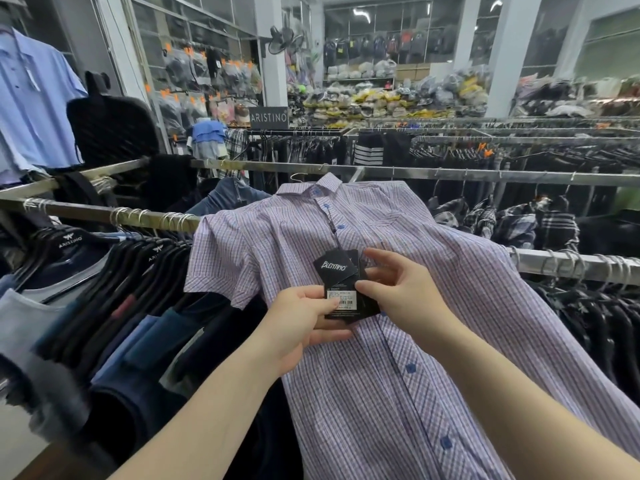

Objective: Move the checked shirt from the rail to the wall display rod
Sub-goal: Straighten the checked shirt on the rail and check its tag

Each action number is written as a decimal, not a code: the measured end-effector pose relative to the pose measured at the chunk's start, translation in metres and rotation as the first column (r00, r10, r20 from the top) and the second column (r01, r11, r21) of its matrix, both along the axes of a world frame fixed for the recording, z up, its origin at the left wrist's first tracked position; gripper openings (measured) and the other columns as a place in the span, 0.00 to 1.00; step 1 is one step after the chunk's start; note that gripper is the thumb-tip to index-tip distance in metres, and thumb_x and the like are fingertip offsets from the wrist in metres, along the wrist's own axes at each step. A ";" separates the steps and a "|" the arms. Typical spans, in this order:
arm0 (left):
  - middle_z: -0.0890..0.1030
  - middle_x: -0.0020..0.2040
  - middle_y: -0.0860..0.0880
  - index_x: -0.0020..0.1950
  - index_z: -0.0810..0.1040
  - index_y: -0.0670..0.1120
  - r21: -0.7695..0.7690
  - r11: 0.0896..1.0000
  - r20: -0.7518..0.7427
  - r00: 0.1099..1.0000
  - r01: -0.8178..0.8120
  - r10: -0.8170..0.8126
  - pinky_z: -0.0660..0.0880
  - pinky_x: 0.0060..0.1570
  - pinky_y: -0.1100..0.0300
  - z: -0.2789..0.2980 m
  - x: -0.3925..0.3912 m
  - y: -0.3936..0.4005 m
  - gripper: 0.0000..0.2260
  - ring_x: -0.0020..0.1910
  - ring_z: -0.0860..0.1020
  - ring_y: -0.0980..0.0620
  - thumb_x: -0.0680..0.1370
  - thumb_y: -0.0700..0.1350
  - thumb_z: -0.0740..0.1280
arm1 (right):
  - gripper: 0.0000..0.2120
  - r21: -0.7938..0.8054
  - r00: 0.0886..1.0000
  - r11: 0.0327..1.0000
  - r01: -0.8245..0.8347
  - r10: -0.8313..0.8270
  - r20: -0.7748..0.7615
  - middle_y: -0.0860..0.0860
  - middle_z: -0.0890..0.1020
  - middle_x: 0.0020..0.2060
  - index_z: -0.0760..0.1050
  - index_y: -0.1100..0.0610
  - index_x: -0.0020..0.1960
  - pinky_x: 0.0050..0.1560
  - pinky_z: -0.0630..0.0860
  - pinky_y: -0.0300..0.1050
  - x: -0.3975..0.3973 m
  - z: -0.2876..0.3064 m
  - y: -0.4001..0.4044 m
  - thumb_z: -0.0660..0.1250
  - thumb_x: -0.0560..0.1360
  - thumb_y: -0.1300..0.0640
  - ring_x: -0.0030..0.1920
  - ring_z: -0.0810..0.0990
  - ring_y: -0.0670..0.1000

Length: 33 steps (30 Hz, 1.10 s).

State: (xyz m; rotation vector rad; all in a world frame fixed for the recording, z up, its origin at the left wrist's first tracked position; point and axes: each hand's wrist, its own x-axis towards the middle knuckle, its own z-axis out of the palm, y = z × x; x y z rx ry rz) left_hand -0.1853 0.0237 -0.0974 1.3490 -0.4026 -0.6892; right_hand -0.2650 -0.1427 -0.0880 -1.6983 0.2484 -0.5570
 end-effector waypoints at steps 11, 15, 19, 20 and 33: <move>0.82 0.56 0.37 0.58 0.80 0.38 0.263 0.965 0.072 0.997 -0.005 -0.014 0.84 0.42 0.50 -0.010 0.005 0.014 0.09 0.43 0.86 0.40 0.81 0.42 0.69 | 0.20 -0.329 0.984 0.944 -0.011 -0.049 -0.172 0.47 0.87 0.49 0.78 0.59 0.67 0.55 0.81 0.43 0.008 -0.003 0.000 0.72 0.75 0.65 0.50 0.85 0.43; 0.87 0.39 0.40 0.46 0.82 0.36 0.467 0.876 0.321 0.946 -0.118 -0.044 0.84 0.38 0.49 0.005 0.018 0.023 0.12 0.33 0.86 0.40 0.80 0.44 0.66 | 0.09 -0.628 0.960 0.775 0.061 -0.218 -0.175 0.45 0.87 0.44 0.83 0.51 0.54 0.49 0.80 0.46 0.006 0.022 -0.004 0.68 0.76 0.52 0.43 0.84 0.47; 0.84 0.28 0.48 0.36 0.82 0.42 0.421 0.859 0.619 0.785 -0.292 -0.036 0.76 0.23 0.59 0.037 0.040 0.020 0.14 0.22 0.81 0.49 0.80 0.45 0.67 | 0.08 -0.691 0.974 0.709 0.143 -0.224 -0.028 0.45 0.84 0.32 0.84 0.53 0.42 0.33 0.75 0.42 0.023 0.059 -0.005 0.67 0.77 0.54 0.29 0.78 0.43; 0.82 0.26 0.49 0.33 0.81 0.44 0.374 0.865 0.683 0.730 -0.335 -0.012 0.74 0.23 0.61 0.047 0.048 0.017 0.15 0.21 0.79 0.51 0.80 0.45 0.68 | 0.08 -0.702 0.977 0.697 0.142 -0.211 -0.012 0.45 0.84 0.33 0.84 0.53 0.43 0.33 0.76 0.42 0.031 0.068 -0.006 0.67 0.77 0.55 0.30 0.79 0.42; 0.82 0.42 0.49 0.42 0.83 0.49 0.401 0.741 0.873 0.471 -0.540 -0.129 0.78 0.52 0.48 0.102 0.187 -0.029 0.13 0.47 0.80 0.46 0.78 0.54 0.64 | 0.11 -0.829 0.952 0.535 -0.164 -0.136 -0.276 0.53 0.86 0.43 0.85 0.58 0.50 0.47 0.81 0.51 0.159 0.114 -0.060 0.68 0.79 0.51 0.44 0.83 0.53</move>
